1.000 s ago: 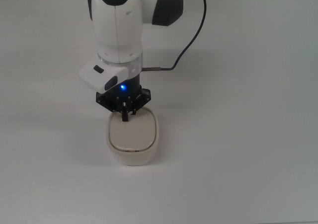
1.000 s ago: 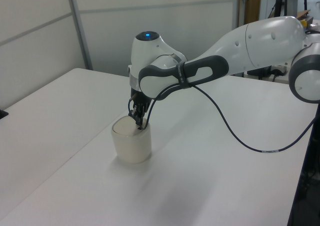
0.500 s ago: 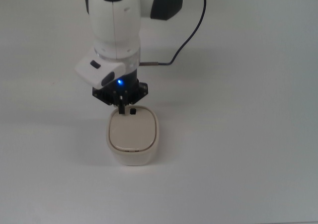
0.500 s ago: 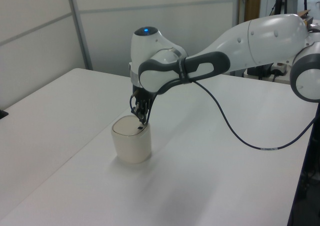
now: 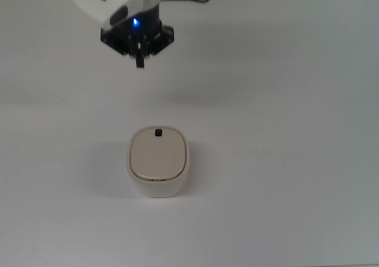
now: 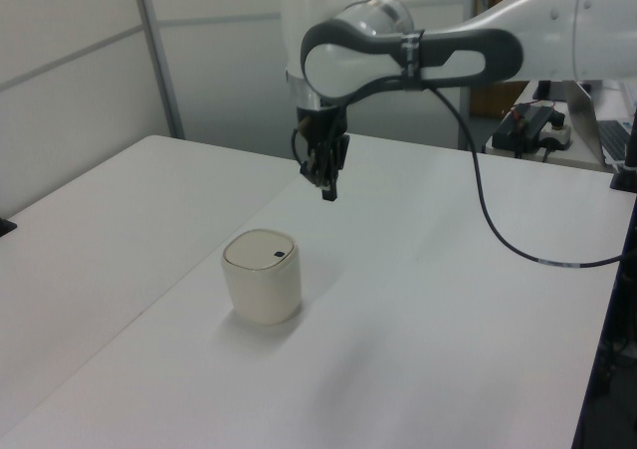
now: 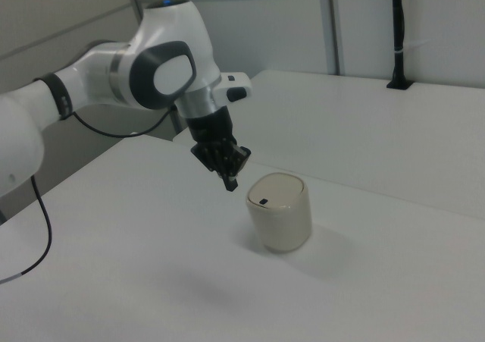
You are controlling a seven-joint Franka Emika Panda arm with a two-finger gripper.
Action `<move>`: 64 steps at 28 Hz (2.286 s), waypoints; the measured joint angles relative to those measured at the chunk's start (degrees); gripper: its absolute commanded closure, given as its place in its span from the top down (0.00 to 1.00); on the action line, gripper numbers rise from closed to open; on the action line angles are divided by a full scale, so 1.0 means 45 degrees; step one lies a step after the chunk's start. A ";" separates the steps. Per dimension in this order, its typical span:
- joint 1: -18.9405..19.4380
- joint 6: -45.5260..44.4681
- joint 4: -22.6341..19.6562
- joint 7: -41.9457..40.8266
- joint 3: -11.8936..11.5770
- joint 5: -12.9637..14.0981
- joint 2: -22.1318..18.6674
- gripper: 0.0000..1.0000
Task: Close the trash can
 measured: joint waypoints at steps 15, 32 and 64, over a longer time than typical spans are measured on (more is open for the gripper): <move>-0.0326 -0.1168 -0.1156 -0.0302 -0.0032 0.0000 -0.1886 1.00; -0.0417 -0.1168 -0.1188 -0.0347 -0.0036 0.0000 -0.1879 1.00; -0.0418 -0.1168 -0.1188 -0.0348 -0.0037 0.0000 -0.1879 1.00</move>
